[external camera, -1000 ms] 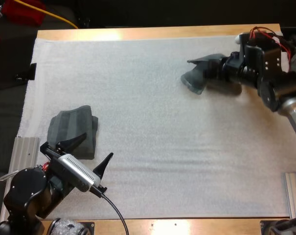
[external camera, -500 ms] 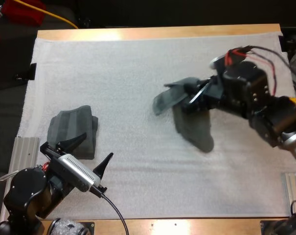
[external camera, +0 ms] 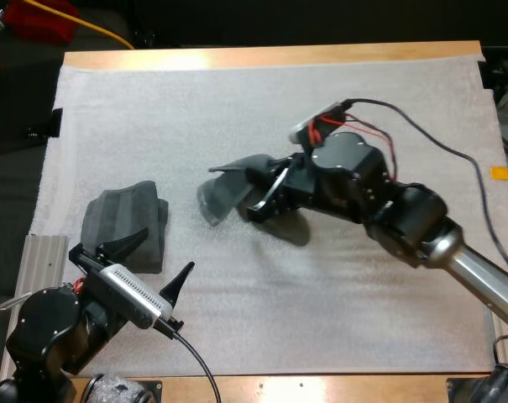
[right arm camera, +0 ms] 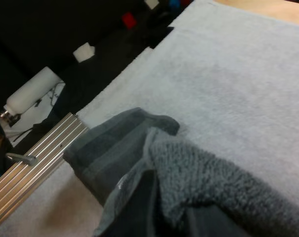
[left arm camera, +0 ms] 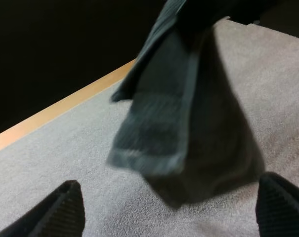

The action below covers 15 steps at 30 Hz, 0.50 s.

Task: Pick towel from pile, fold and stack

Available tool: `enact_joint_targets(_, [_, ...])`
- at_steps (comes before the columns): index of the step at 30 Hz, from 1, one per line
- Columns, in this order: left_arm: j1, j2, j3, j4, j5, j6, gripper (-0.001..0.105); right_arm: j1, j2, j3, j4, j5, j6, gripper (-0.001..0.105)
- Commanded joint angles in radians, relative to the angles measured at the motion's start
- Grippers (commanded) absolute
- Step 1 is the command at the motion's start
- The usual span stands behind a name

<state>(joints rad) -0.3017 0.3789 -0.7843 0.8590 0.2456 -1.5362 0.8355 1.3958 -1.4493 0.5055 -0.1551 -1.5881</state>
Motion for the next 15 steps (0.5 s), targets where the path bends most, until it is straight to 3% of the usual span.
enact_joint_targets(1, [-0.004,0.002,-0.004,-0.005,-0.011,-0.008,0.069,0.004,0.001,-0.017,-0.016,-0.018,-0.003,0.002])
enact_joint_targets(5, [-0.004,0.002,-0.004,-0.005,-0.011,-0.008,0.069,0.027,0.041,-0.017,0.045,-0.085,-0.015,0.002])
enact_joint_targets(10, [-0.004,0.002,-0.004,-0.005,-0.011,-0.008,0.069,0.031,0.051,-0.008,0.222,-0.089,-0.096,0.002])
enact_joint_targets(13, [-0.004,0.002,-0.004,-0.005,-0.011,-0.008,0.069,0.029,0.051,-0.008,0.357,-0.046,-0.156,0.002])
enact_joint_targets(15, [-0.004,0.002,-0.004,-0.005,-0.011,-0.008,0.069,0.029,0.051,-0.008,0.449,0.038,-0.193,0.002])
